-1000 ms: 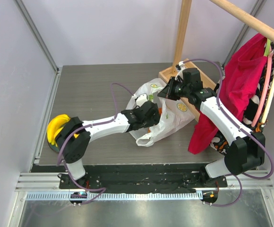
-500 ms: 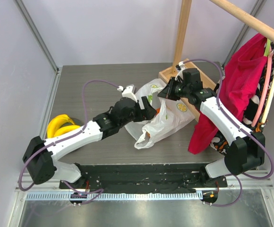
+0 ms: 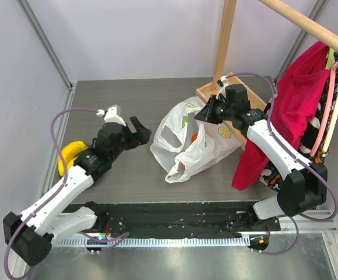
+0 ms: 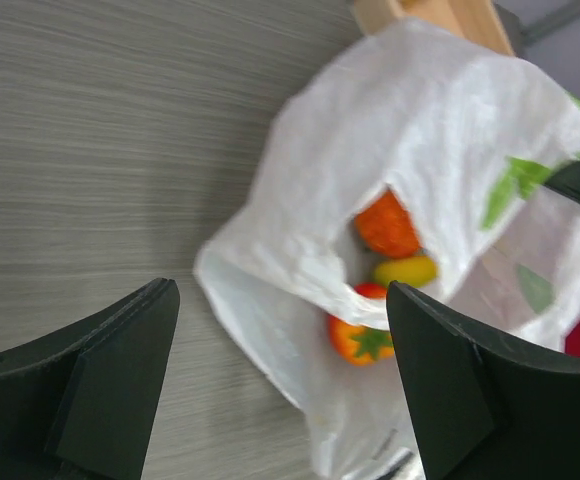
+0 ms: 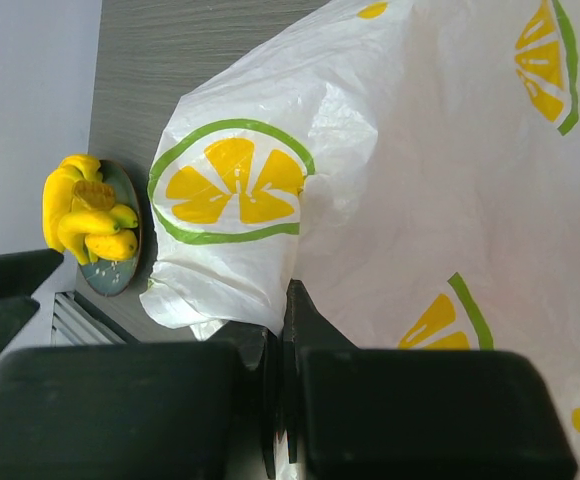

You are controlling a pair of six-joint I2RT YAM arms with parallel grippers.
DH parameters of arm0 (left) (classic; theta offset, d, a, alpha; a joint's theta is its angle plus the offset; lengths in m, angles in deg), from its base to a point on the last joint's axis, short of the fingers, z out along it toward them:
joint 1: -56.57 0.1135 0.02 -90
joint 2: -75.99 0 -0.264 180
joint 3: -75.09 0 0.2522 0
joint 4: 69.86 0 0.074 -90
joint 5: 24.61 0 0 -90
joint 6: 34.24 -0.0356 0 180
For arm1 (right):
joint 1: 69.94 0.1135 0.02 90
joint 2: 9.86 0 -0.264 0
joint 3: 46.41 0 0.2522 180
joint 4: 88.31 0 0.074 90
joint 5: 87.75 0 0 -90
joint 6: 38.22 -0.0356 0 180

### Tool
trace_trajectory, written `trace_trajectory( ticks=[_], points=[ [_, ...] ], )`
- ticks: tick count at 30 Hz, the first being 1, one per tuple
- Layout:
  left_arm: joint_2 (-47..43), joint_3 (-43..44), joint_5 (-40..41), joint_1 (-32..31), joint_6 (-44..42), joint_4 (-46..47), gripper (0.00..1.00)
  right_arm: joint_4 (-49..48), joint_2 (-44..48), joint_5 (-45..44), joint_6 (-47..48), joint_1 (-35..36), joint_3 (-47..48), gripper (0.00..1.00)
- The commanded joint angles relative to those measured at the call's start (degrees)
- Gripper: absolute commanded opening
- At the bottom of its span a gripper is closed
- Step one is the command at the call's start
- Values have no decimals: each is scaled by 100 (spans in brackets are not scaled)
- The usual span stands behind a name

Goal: Place the fruits into the plastic bag

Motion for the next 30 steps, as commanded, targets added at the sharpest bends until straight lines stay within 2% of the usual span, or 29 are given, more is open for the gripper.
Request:
trace_trajectory(
  ticks=[1,7,12,15,21,30],
  points=[
    [-463,-138,562,710,-266,-1114,89,-152,246,-32,25,-19,30,1],
    [-560,-129,1607,1572,-82,-2012,93,-196,210,47,25,-19,30,1],
    [-289,-59,2531,1899,252,-2189,93,-187,237,38,33,-19,12,1],
    [-52,3,2962,2056,253,-2067,97,-196,254,29,42,-20,-5,1],
    [485,73,2770,2802,217,-1812,96,-188,281,21,60,-19,-32,1],
    [1223,108,2268,3322,77,-1170,89,-187,263,-15,86,-19,-49,1]
  ],
)
